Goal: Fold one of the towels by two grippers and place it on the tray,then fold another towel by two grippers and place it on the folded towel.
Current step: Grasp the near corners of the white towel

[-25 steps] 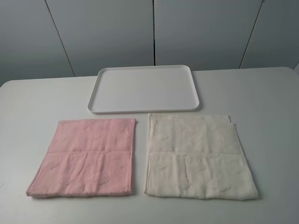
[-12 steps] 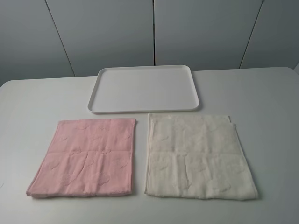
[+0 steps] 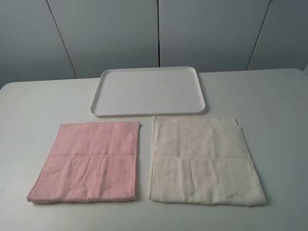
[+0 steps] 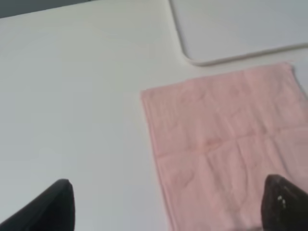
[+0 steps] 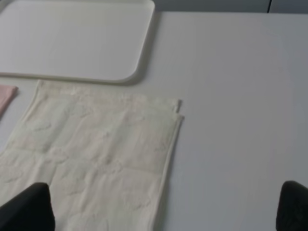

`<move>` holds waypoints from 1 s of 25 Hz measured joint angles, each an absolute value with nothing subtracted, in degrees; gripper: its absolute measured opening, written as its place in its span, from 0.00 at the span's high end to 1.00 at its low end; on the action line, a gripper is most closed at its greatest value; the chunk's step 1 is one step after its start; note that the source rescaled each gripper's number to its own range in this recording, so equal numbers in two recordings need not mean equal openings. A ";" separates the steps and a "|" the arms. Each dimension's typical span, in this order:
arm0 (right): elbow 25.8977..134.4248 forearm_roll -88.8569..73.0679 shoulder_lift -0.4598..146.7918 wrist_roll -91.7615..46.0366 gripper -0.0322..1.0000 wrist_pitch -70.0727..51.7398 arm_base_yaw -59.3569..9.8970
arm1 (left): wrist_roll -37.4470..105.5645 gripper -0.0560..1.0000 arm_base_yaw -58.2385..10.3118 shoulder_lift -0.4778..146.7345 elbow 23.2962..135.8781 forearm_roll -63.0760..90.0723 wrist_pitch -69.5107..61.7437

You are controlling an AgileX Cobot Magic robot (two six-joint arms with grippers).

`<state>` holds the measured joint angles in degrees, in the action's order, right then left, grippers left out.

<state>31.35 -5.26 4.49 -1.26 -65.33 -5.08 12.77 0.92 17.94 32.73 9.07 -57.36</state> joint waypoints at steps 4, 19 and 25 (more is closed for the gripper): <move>33.15 -6.82 9.85 -1.68 0.00 -63.98 -5.08 | 20.93 0.01 0.92 25.87 32.73 16.85 -54.79; 33.75 -12.11 29.05 -14.70 0.00 -60.80 -5.08 | 49.04 0.01 -7.40 50.51 34.62 39.68 -45.34; 33.75 -12.74 32.83 -18.83 0.00 -60.52 -5.08 | 49.40 0.01 -20.68 59.90 38.03 36.14 -39.02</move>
<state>33.75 -12.74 32.83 -18.83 -60.52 -5.08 49.40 -20.68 59.90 38.03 36.14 -39.02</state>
